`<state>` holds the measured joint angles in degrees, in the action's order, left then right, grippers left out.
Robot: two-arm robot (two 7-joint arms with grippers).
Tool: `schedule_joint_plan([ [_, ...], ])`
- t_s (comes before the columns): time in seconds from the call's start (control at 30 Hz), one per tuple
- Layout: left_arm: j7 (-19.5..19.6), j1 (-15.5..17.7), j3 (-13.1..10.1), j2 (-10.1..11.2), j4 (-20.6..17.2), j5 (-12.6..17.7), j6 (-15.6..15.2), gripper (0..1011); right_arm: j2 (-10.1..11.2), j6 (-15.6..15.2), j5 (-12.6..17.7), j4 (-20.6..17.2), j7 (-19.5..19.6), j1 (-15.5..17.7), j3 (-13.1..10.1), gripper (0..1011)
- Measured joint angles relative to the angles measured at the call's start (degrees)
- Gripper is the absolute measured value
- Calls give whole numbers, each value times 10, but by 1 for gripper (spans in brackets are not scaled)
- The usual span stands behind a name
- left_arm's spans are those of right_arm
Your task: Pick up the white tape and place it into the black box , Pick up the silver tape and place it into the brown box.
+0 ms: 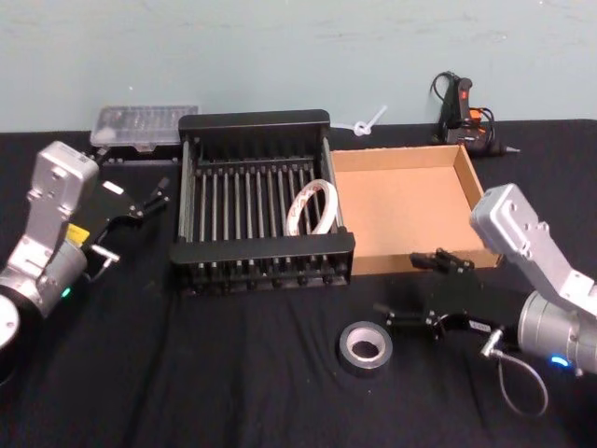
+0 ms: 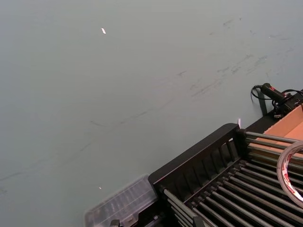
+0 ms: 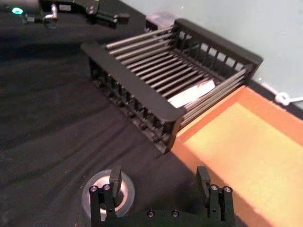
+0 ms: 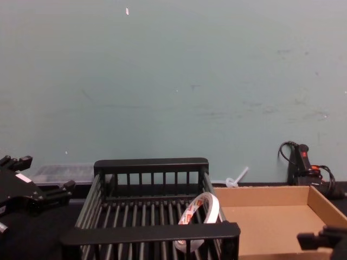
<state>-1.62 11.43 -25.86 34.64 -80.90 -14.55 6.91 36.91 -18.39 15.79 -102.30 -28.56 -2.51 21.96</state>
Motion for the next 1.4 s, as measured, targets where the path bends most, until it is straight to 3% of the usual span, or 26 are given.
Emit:
schedule_joint_plan([
  [0.5,0,0,0,0,0,0,0,1001,4,-24,5,21,-7,-10,32,1003],
  [1.4,0,0,0,0,0,0,0,1001,-17,-36,-4,62,-5,-43,64,1002],
])
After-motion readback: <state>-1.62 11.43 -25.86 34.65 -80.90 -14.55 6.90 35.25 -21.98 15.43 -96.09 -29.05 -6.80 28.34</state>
